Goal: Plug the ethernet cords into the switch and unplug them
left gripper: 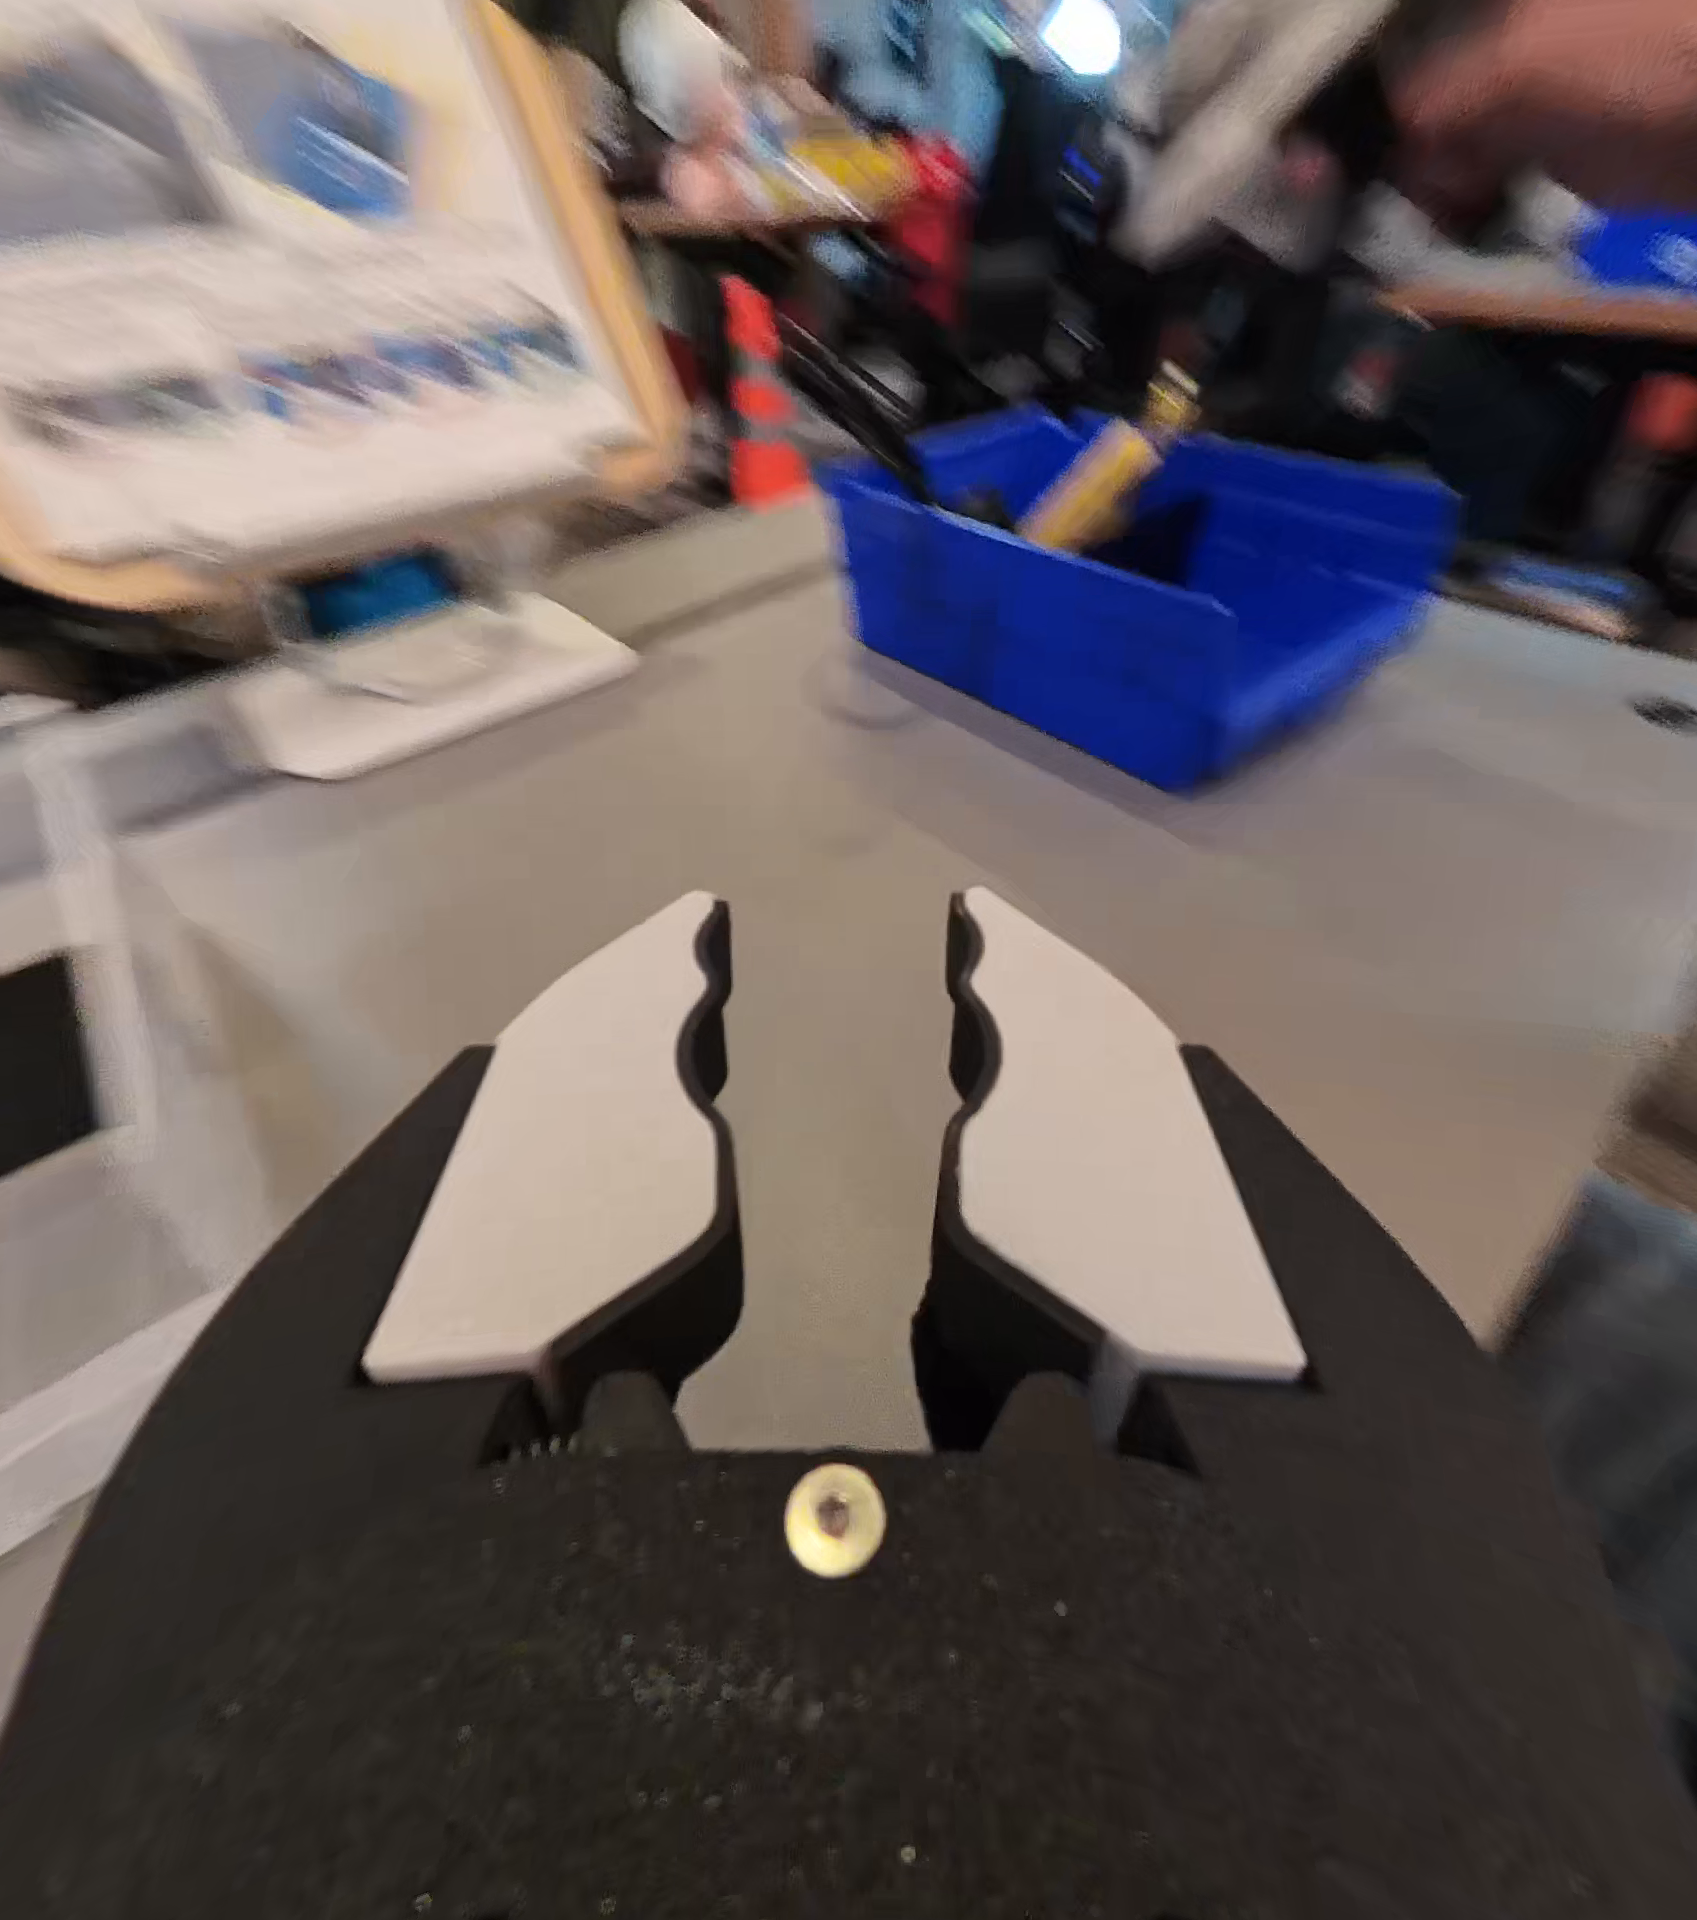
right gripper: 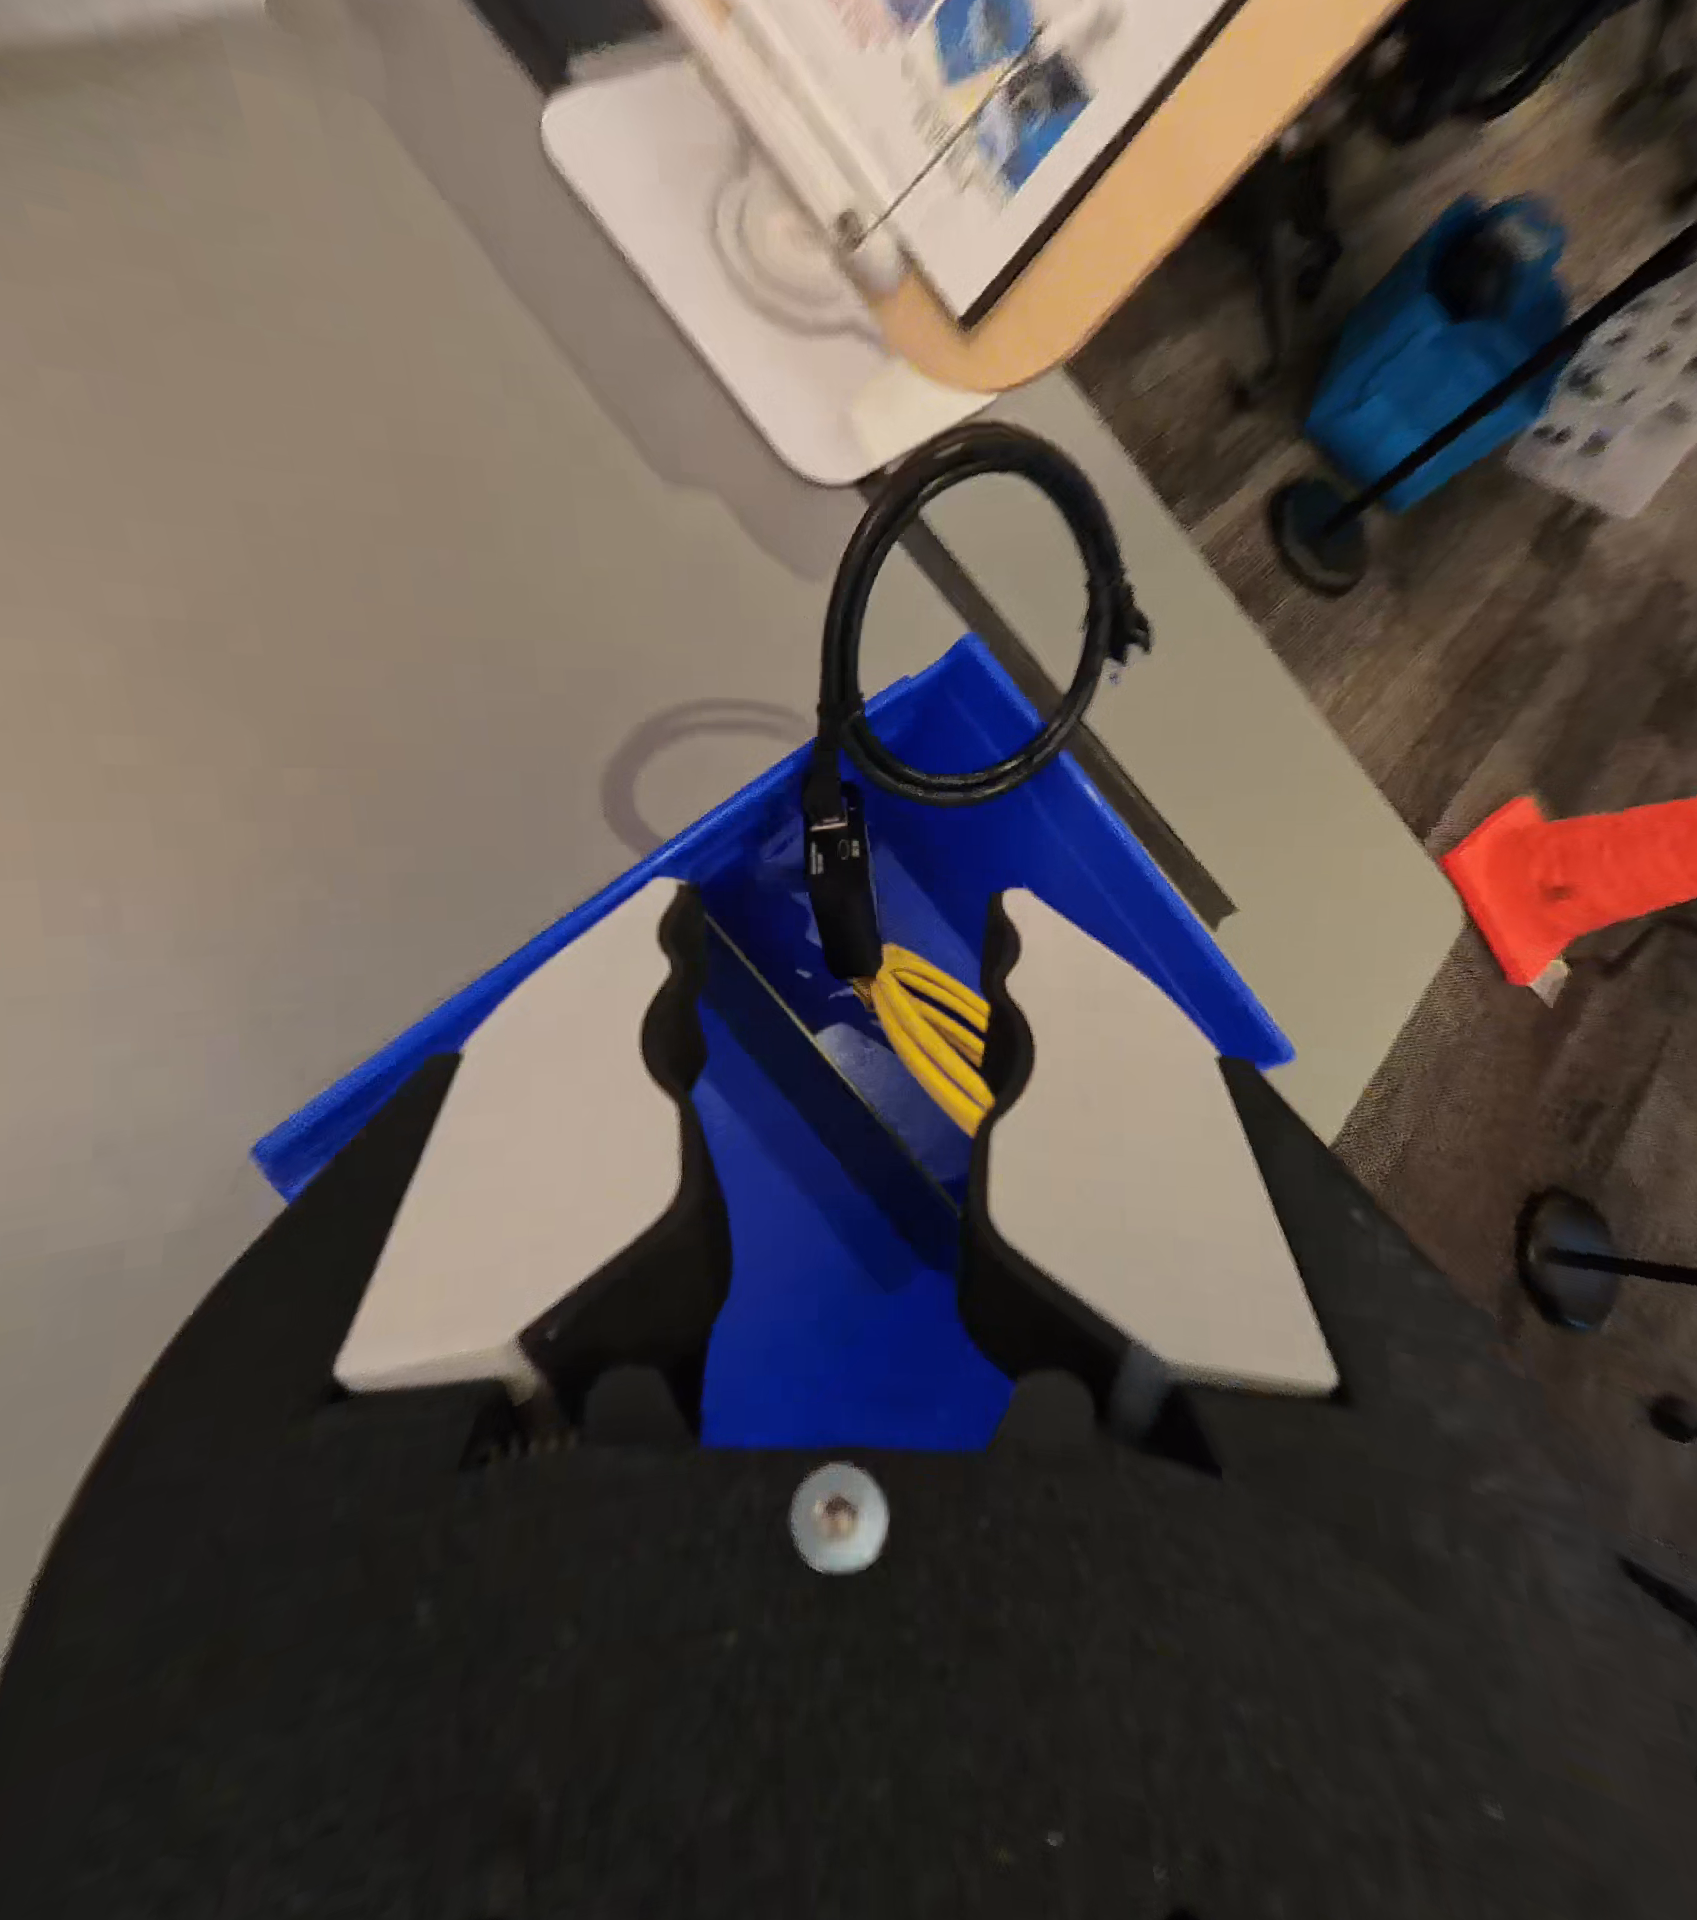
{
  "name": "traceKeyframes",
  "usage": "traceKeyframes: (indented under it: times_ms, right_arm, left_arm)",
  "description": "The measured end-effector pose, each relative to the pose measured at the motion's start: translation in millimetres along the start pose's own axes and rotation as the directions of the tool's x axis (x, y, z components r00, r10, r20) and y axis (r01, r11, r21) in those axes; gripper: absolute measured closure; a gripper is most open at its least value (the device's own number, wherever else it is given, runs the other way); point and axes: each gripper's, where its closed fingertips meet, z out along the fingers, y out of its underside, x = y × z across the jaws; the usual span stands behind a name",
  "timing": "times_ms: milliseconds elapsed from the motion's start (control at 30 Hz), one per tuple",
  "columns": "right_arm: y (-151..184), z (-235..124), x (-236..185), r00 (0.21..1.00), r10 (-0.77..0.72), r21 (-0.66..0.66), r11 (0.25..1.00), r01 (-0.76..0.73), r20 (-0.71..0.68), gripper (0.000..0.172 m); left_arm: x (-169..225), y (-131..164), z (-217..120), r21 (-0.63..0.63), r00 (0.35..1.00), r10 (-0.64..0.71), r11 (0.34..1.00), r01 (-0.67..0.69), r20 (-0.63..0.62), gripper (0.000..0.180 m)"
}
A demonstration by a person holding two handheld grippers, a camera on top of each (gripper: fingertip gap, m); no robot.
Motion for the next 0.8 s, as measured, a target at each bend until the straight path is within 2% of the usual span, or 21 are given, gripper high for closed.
traceKeyframes:
  times_ms: [67, 100, 133, 200, 300, 367, 467, 533, 567, 633, 733, 800]
  right_arm:
    - [15.9, -20.6, 1.8, 0.996, 0.057, 0.047, 0.997, -0.054, -0.072, 0.121]
    - [29.9, -27.0, 4.3, 0.988, 0.099, 0.054, 0.994, -0.093, -0.119, 0.126]
    - [45.1, -29.6, 4.7, 0.976, 0.151, 0.062, 0.988, -0.143, -0.153, 0.128]
    - [73.4, -24.8, -1.1, 0.946, 0.263, 0.097, 0.964, -0.248, -0.191, 0.120]
    - [102.8, -17.5, -27.9, 0.876, 0.431, 0.207, 0.897, -0.390, -0.219, 0.110]
    - [117.4, -19.0, -54.0, 0.830, 0.499, 0.263, 0.860, -0.438, -0.249, 0.109]
    - [142.6, -18.8, -93.5, 0.794, 0.524, 0.298, 0.846, -0.442, -0.309, 0.111]
    - [156.6, -13.7, -112.2, 0.796, 0.521, 0.304, 0.847, -0.437, -0.307, 0.115]
    - [160.2, -12.2, -115.8, 0.806, 0.511, 0.281, 0.854, -0.437, -0.299, 0.115]
    - [159.2, -18.1, -110.0, 0.793, 0.532, 0.330, 0.837, -0.437, -0.296, 0.115]
    - [159.7, -21.2, -106.2, 0.781, 0.563, 0.363, 0.811, -0.459, -0.270, 0.113]
    - [163.0, -24.0, -104.7, 0.779, 0.556, 0.366, 0.816, -0.447, -0.289, 0.113]
  left_arm:
    - [-27.9, -19.6, -16.9, 0.121, 0.989, 0.016, 0.992, -0.034, 0.146, 0.137]
    - [-41.1, -27.1, -25.2, 0.160, 0.979, 0.018, 0.986, -0.052, 0.204, 0.129]
    - [-53.4, -32.5, -32.3, 0.188, 0.968, 0.012, 0.980, -0.061, 0.251, 0.121]
    - [-75.5, -33.6, -39.9, 0.203, 0.950, -0.015, 0.978, -0.052, 0.313, 0.114]
    - [-112.5, -11.6, -50.7, 0.159, 0.899, -0.090, 0.987, 0.023, 0.428, 0.116]
    - [-131.8, 10.8, -71.4, 0.146, 0.842, -0.144, 0.986, 0.078, 0.520, 0.126]
    - [-144.1, 43.2, -102.0, 0.104, 0.786, -0.176, 0.984, 0.141, 0.593, 0.136]
    - [-153.4, 52.5, -118.3, 0.099, 0.763, -0.188, 0.982, 0.161, 0.619, 0.137]
    - [-160.5, 55.2, -123.2, 0.093, 0.752, -0.187, 0.982, 0.166, 0.632, 0.134]
    - [-176.9, 68.3, -128.4, 0.037, 0.721, -0.145, 0.986, 0.164, 0.678, 0.130]
    - [-184.2, 98.3, -120.3, -0.075, 0.735, -0.120, 0.971, 0.227, 0.667, 0.130]
    - [-182.7, 106.5, -114.4, -0.087, 0.753, -0.150, 0.960, 0.266, 0.640, 0.129]
